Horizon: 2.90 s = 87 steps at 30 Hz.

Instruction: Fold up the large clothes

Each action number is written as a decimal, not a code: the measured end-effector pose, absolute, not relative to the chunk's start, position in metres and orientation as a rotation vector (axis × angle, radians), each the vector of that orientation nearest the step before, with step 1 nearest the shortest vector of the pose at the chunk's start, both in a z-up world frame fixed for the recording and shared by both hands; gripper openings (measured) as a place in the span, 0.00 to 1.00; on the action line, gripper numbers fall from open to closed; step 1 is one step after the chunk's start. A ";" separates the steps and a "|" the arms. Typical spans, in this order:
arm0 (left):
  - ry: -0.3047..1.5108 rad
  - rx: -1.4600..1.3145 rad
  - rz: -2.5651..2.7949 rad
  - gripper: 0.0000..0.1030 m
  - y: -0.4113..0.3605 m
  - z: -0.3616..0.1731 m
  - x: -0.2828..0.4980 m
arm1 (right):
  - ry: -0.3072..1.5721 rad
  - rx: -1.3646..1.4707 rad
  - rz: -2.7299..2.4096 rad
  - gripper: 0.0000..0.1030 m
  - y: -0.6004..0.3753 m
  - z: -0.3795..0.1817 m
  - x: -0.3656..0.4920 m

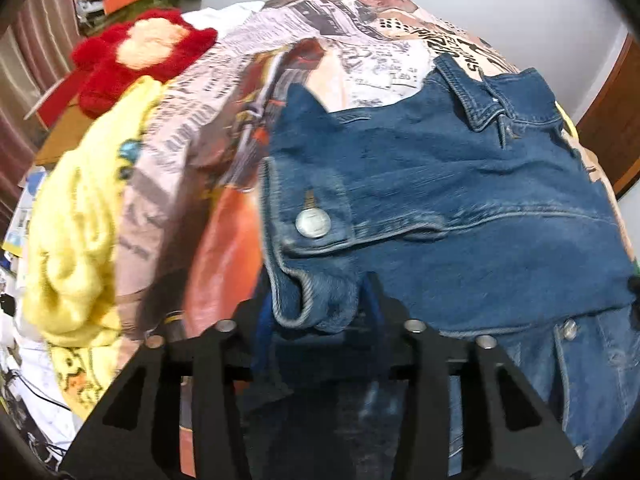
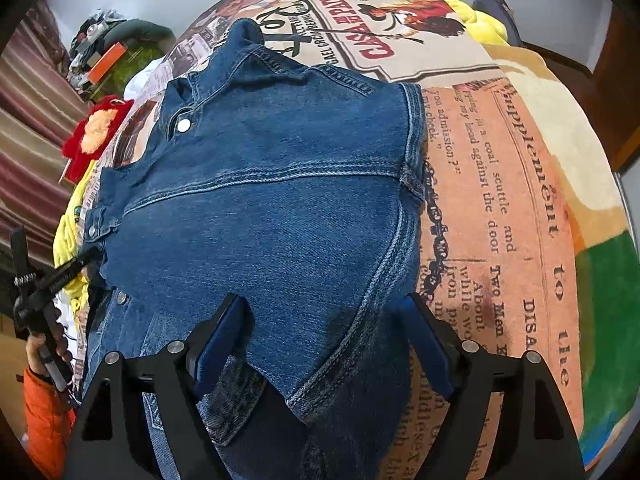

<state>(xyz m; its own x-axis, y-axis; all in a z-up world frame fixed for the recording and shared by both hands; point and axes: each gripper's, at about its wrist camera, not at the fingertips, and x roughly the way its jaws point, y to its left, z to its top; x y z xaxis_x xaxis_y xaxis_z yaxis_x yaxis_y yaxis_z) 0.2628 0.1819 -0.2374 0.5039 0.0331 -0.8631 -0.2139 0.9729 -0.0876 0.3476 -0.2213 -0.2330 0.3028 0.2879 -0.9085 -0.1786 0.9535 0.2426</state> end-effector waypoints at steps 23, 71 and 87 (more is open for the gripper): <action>1.017 -0.276 0.082 0.65 0.239 -0.195 0.321 | 1.105 0.177 0.244 0.78 -0.255 -0.192 0.412; 0.958 -0.217 0.167 0.08 0.253 -0.201 0.427 | 0.985 -0.164 0.212 0.12 -0.180 -0.217 0.574; 1.037 -0.140 0.219 0.11 0.240 -0.229 0.434 | 1.000 -0.138 0.127 0.76 -0.214 -0.234 0.559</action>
<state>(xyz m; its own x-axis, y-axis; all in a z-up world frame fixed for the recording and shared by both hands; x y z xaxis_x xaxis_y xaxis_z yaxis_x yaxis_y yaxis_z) 0.4340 0.2401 -0.2288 0.4902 0.1135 -0.8642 -0.2451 0.9694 -0.0117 0.5593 -0.2142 -0.2342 0.5343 0.0430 -0.8442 -0.1695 0.9839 -0.0572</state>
